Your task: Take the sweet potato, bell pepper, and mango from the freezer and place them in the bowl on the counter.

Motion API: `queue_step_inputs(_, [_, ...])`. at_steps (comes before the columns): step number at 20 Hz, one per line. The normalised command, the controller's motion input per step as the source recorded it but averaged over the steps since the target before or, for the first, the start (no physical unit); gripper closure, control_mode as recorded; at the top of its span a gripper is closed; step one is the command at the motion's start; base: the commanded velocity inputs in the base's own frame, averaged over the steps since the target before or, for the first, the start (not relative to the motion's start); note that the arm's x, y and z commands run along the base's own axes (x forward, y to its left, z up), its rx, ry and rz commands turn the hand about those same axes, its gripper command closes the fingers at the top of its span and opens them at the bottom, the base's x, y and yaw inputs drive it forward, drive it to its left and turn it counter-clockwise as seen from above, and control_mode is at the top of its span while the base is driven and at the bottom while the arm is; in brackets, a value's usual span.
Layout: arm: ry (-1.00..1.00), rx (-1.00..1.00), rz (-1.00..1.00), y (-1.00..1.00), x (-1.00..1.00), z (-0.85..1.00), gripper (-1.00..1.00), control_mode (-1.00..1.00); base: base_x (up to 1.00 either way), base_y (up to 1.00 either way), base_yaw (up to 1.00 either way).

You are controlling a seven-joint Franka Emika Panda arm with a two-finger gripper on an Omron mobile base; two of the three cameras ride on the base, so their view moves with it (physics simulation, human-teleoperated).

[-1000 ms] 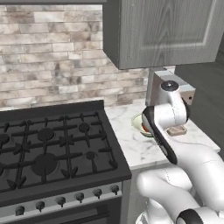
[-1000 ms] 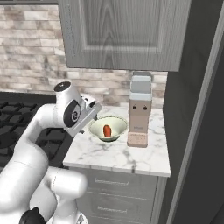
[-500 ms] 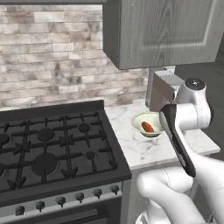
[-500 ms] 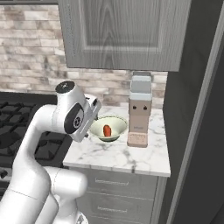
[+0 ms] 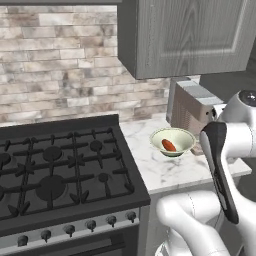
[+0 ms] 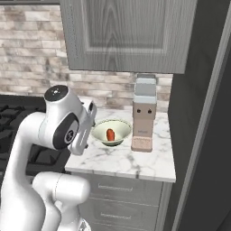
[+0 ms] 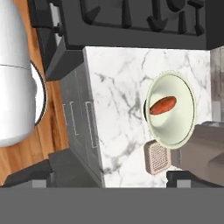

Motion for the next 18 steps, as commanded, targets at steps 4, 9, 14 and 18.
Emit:
queue_step_inputs(4, [0.0,0.0,0.02,0.01,-0.36,0.25,-1.0,-1.0,0.0,0.0,0.0])
queue_step_inputs(9, [-0.01,0.0,0.01,0.08,-0.27,0.41,-1.0,-1.0,0.0,0.0,0.0])
queue_step_inputs(14, [-0.16,0.0,0.0,0.26,-0.44,0.61,-1.0,-1.0,0.0,0.0,0.0])
queue_step_inputs(18, [-0.17,0.0,0.0,0.2,-0.58,0.54,-1.0,-1.0,0.0,0.0,0.0])
